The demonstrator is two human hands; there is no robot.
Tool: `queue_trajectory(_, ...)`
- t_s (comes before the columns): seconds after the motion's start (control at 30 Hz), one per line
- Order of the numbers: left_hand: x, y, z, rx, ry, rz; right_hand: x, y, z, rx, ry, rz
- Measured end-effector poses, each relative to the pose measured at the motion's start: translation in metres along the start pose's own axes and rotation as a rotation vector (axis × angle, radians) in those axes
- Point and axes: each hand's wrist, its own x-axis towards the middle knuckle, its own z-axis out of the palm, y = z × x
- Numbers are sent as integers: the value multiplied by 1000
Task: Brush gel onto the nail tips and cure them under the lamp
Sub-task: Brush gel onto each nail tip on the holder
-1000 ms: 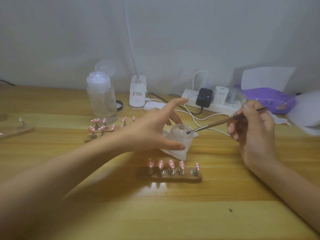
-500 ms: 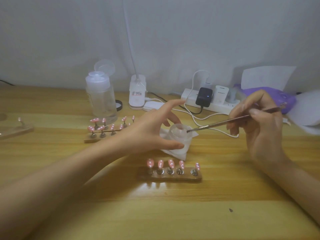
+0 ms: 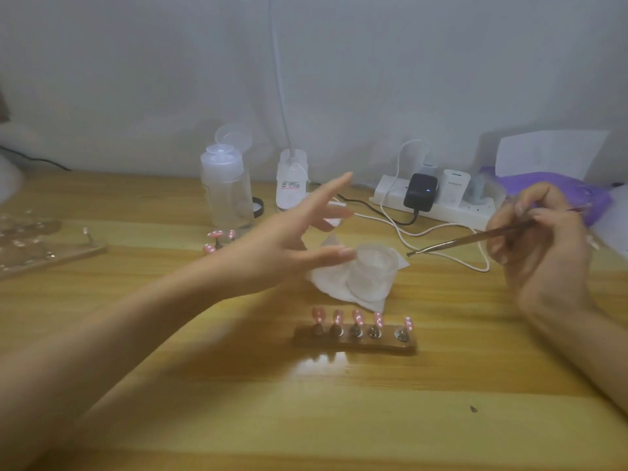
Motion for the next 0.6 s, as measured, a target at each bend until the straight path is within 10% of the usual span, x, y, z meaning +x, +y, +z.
queue_trajectory(0.6,-66,-10,31,-24,89,-20,-4,13,10,197,185,332)
